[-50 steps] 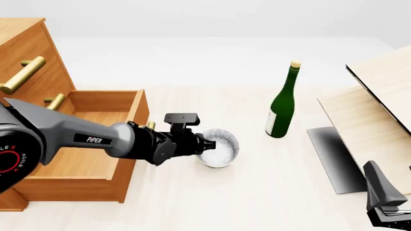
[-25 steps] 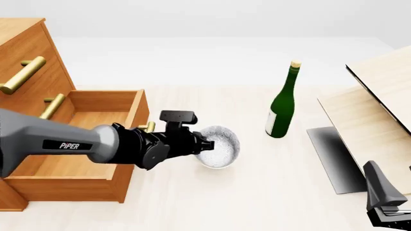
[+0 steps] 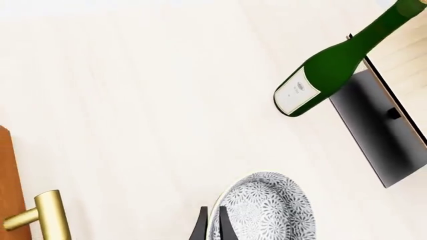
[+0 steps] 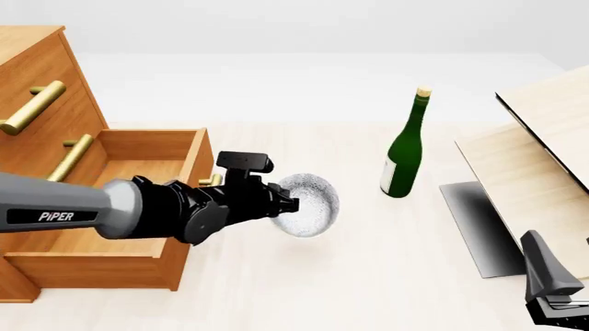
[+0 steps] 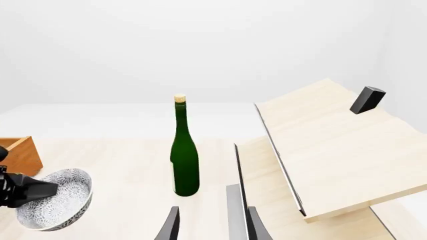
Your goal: Put the bowl in the bottom drawer of the cabinet and close it.
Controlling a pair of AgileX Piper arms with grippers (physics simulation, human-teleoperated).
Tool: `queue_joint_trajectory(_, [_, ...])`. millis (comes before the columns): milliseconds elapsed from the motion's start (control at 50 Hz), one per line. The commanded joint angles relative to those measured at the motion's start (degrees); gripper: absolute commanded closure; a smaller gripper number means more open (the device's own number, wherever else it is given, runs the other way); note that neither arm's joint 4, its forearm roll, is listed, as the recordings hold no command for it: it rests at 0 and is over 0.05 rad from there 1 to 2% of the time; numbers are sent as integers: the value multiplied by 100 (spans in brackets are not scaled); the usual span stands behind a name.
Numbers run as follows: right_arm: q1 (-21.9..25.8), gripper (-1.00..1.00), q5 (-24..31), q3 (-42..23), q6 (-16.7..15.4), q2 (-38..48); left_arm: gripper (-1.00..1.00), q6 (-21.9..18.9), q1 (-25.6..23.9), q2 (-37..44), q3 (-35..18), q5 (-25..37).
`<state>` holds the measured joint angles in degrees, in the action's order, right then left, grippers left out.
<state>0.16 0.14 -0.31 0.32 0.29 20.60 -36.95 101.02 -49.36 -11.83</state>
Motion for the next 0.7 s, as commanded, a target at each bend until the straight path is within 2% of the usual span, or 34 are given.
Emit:
queue_joint_trajectory(20, [-2,-100,-2,0,-1,2,100,0,75,-375,145,23])
queue_joint_trajectory(700, [-2,-100,-3,0,-3,2,100,-48,61,-1227,615,55])
